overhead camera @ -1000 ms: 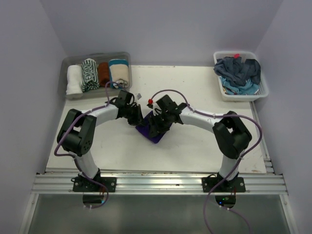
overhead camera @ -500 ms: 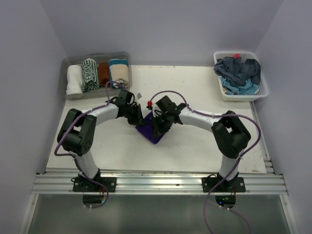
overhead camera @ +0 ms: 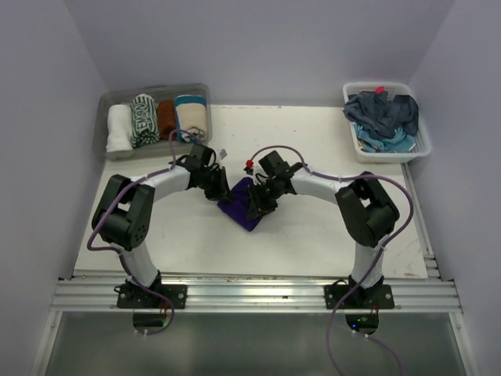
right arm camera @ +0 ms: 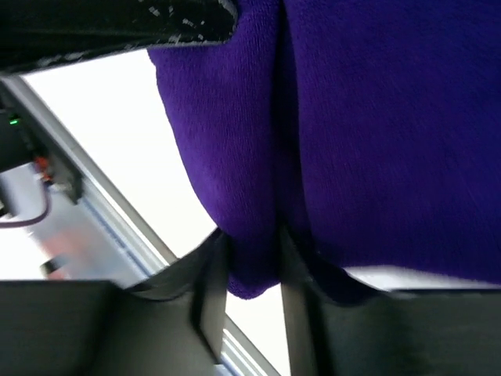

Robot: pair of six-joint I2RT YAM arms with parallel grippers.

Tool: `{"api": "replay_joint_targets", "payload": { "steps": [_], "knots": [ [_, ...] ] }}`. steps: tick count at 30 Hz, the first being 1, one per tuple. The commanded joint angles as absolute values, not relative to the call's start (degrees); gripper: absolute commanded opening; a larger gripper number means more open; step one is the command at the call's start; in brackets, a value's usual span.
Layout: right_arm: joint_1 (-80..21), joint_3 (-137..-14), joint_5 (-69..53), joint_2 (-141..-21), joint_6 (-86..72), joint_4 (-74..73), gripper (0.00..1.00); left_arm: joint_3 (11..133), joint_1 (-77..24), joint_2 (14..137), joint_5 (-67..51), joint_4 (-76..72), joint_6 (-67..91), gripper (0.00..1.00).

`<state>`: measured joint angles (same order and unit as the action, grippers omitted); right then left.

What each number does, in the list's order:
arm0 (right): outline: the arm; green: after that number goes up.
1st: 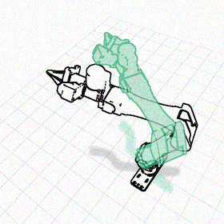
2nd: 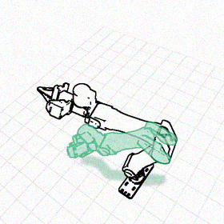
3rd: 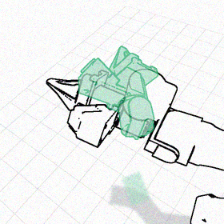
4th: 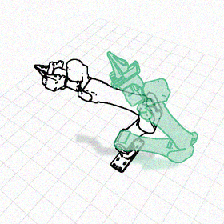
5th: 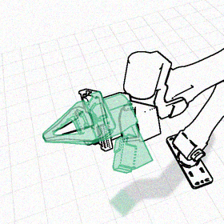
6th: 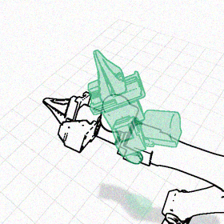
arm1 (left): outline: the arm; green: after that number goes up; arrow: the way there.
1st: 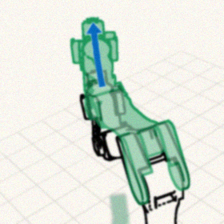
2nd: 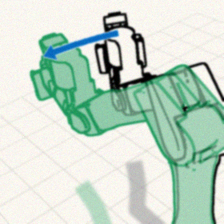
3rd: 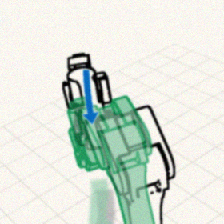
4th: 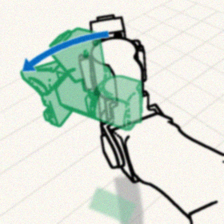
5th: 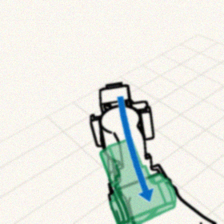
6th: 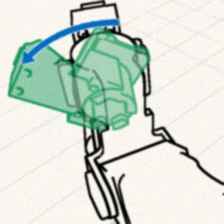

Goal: Roll the towels
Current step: Roll the towel

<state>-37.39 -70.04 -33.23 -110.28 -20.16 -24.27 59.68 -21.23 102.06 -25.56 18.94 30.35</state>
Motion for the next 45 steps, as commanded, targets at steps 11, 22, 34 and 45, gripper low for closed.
{"api": "replay_joint_targets", "payload": {
  "steps": [11, 22, 34, 45],
  "knots": [
    [-52.63, -71.72, 5.78, -91.50, -9.85, -31.47, 0.53, 58.98, -19.78, 103.80, -19.86, 19.86, 26.90, 0.08],
    [-66.53, -67.68, 27.23, -96.50, 8.34, -15.21, 0.57, 58.62, -19.86, 103.97, -19.95, 19.69, 27.16, 0.08],
    [-70.93, -62.67, 36.38, -104.84, 14.59, -4.22, 0.57, 58.89, -19.69, 104.32, -19.69, 19.95, 27.07, 0.09],
    [-69.88, -60.91, 36.13, -110.30, 12.75, -0.35, 0.55, 58.53, -19.34, 103.98, -20.04, 19.95, 26.63, 0.09]
  ]
}}
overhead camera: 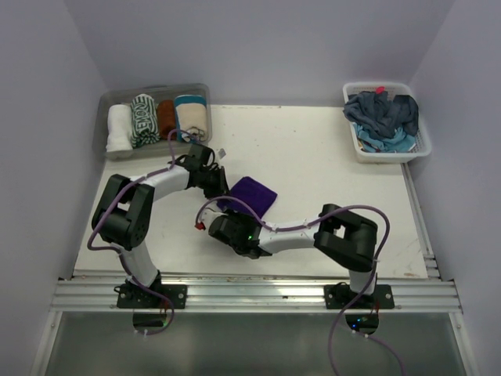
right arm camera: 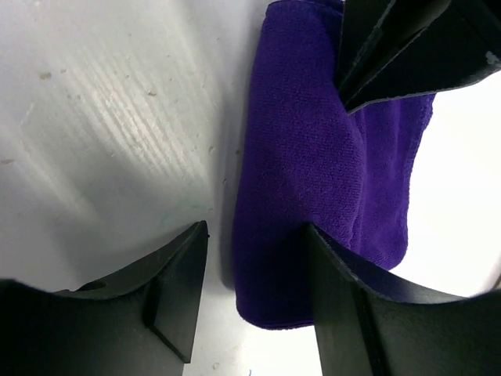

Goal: Roll the towels
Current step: Roll the towel

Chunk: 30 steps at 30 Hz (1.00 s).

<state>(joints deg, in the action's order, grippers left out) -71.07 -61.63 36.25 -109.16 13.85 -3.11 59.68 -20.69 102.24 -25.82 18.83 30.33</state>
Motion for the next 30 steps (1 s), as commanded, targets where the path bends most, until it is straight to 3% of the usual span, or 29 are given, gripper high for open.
{"api": "replay_joint_targets", "payload": {
  "steps": [1, 5, 7, 8, 11, 15, 16, 18, 20, 30],
  "knots": [
    [-69.53, -61.08, 35.51, -110.30, 12.40, -0.26, 0.54, 58.45, -19.25, 103.97, -20.04, 20.04, 26.72, 0.09],
    [-67.24, -61.17, 31.65, -109.16, 9.94, -0.35, 0.44, 58.19, -19.07, 101.61, -20.13, 21.27, 26.46, 0.14],
    [-65.31, -61.17, 29.19, -107.93, 8.71, -0.61, 0.37, 57.74, -18.90, 99.07, -19.60, 21.79, 26.19, 0.21],
    [-64.61, -61.26, 26.57, -107.49, 7.57, -0.96, 0.27, 57.83, -18.81, 98.36, -19.43, 22.67, 26.02, 0.25],
    [-61.62, -61.70, 21.56, -106.61, 5.54, -2.10, 0.12, 59.58, -18.20, 96.59, -18.55, 24.86, 25.32, 0.36],
    [-59.42, -62.57, 15.75, -105.73, 3.17, -3.69, 0.00, 62.13, -17.67, 95.80, -17.76, 27.59, 24.43, 0.52],
    [-58.98, -62.67, 14.34, -105.47, 2.29, -3.87, 0.00, 62.57, -17.58, 95.37, -17.67, 27.95, 24.35, 0.57],
    [-57.75, -63.10, 11.01, -105.29, 1.32, -4.74, 0.00, 63.80, -17.05, 94.84, -17.75, 29.09, 24.08, 0.78],
    [-56.96, -63.45, 8.89, -105.12, 0.44, -5.62, 0.00, 65.03, -16.53, 94.13, -17.58, 30.05, 23.82, 0.87],
    [-50.28, -66.70, -11.49, -105.12, -9.48, -9.75, 0.00, 64.69, -10.99, 88.78, -17.23, 32.69, 24.08, 0.88]
  ]
}}
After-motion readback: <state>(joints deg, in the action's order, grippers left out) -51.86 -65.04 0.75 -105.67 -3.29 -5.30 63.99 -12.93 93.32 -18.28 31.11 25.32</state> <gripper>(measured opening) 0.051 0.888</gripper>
